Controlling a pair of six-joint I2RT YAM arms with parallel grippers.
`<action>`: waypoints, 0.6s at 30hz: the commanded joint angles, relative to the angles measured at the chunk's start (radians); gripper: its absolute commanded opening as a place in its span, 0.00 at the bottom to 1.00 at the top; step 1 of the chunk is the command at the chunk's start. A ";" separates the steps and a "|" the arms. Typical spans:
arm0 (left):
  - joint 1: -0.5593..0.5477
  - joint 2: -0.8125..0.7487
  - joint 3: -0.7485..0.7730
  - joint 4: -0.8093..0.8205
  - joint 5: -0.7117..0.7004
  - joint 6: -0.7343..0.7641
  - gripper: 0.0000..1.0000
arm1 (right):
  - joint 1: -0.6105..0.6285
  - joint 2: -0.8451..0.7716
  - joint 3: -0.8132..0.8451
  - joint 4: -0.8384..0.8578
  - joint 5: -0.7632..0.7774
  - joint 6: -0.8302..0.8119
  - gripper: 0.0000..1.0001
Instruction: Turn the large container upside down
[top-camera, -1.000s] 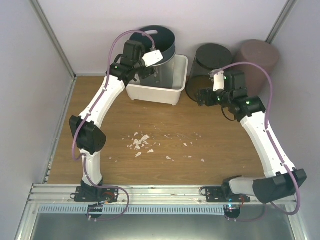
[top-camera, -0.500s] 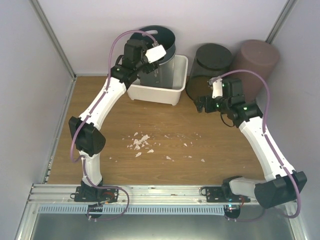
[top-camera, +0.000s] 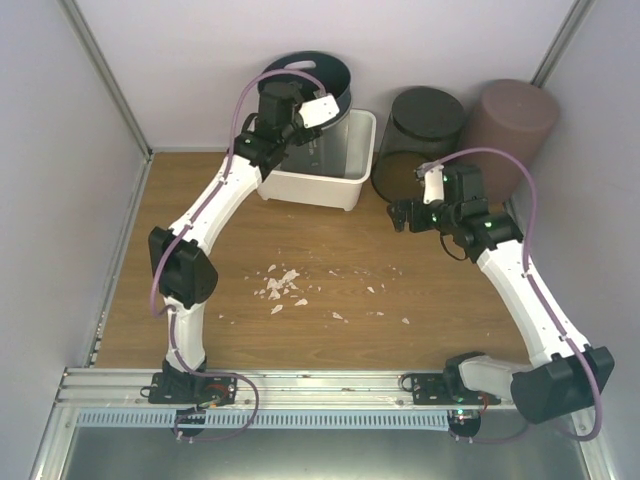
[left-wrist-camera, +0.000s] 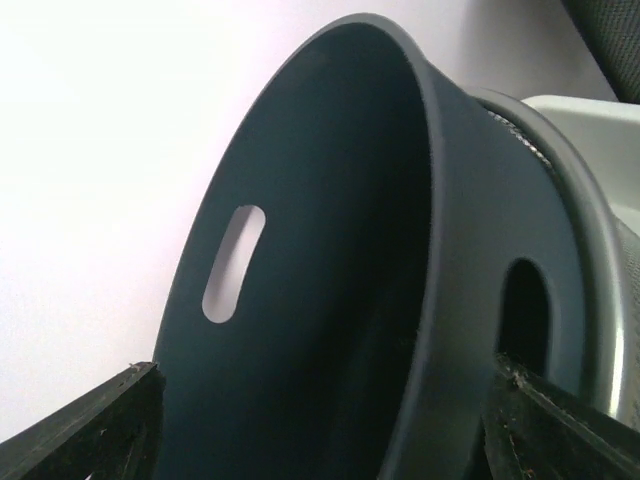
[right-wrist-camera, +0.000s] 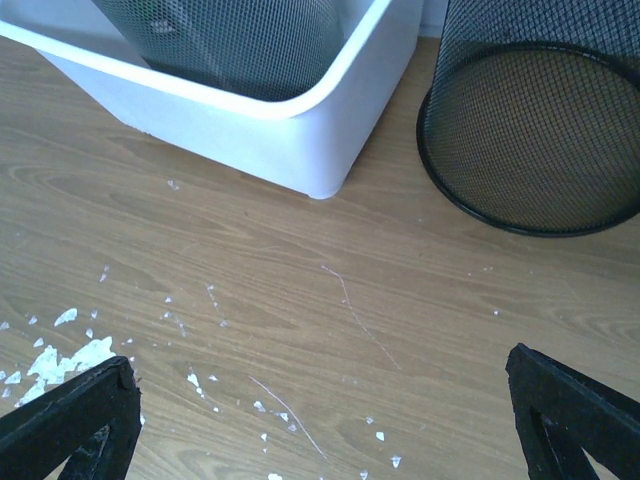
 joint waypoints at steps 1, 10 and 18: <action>-0.012 0.032 0.036 0.033 -0.034 0.062 0.85 | 0.003 -0.016 -0.034 0.044 0.001 0.003 1.00; -0.012 0.027 -0.071 0.299 -0.151 0.159 0.73 | 0.004 -0.010 -0.067 0.074 -0.016 0.008 1.00; -0.020 0.023 -0.117 0.540 -0.210 0.247 0.56 | 0.003 -0.016 -0.099 0.090 -0.030 0.010 1.00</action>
